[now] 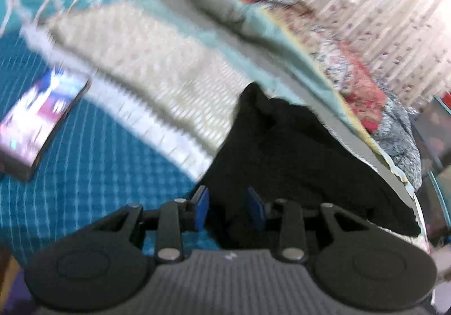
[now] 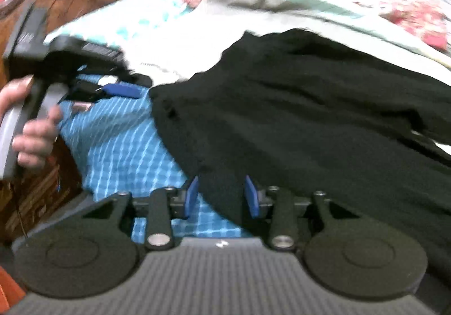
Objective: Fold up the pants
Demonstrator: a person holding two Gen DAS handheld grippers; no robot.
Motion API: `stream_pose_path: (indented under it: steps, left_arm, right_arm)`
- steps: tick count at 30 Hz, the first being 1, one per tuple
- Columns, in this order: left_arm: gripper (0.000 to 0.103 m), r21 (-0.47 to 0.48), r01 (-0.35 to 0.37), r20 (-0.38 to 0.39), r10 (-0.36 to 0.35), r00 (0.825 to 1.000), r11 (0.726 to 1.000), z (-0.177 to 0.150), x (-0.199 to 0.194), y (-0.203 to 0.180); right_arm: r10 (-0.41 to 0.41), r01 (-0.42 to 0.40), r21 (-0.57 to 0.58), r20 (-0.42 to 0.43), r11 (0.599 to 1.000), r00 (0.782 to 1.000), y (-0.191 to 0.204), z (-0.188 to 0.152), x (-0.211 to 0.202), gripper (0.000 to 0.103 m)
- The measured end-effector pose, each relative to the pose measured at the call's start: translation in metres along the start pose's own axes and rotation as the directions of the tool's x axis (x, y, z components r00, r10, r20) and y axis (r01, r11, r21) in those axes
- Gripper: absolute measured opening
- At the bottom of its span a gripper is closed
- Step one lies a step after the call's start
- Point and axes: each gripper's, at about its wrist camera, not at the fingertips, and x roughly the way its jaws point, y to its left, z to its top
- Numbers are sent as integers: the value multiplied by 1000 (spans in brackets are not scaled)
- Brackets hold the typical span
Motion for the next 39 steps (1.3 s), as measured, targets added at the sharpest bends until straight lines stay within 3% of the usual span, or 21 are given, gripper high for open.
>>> stream_pose_path:
  steps: [3, 8, 11, 13, 15, 20, 22, 24, 28, 32, 39]
  left_arm:
    - [31, 94, 49, 5, -49, 999, 994, -3, -1, -28]
    - [31, 198, 130, -73, -117, 990, 972, -23, 20, -66]
    - [31, 207, 110, -140, -82, 987, 972, -33, 39, -70]
    - [30, 196, 57, -196, -18, 980, 979, -38, 54, -62]
    - [22, 165, 36, -225, 2, 974, 986, -42, 64, -47]
    - [18, 103, 37, -227, -13, 974, 994, -39, 58, -35]
    - [21, 102, 36, -222, -13, 975, 994, -36, 55, -36]
    - [31, 101, 42, -206, -21, 978, 994, -35, 47, -38]
    - [36, 147, 50, -149, -28, 989, 988, -31, 29, -50]
    - [38, 195, 63, -137, -36, 990, 979, -32, 26, -67]
    - [39, 260, 74, -204, -20, 979, 963, -45, 44, -92]
  right_arm:
    - [-69, 66, 82, 34, 994, 997, -21, 2, -8, 39]
    - [-134, 127, 224, 13, 966, 991, -49, -6, -11, 39]
    - [-109, 116, 283, -41, 952, 993, -55, -17, -2, 37]
    - [-62, 87, 300, -93, 950, 994, -52, -24, 9, 36]
    - [-35, 65, 275, -115, 959, 993, -41, -31, 17, 37]
    - [-33, 51, 174, -106, 983, 994, -17, -29, 20, 39]
    - [-21, 37, 185, -89, 982, 996, -20, -28, 16, 39]
    - [-18, 29, 211, -55, 977, 998, -27, -30, 7, 38]
    - [-90, 85, 223, 11, 971, 996, -41, -29, -14, 39]
    - [-164, 141, 293, 57, 946, 985, -66, -33, -33, 38]
    - [-273, 204, 454, 91, 867, 958, -105, -57, -62, 39]
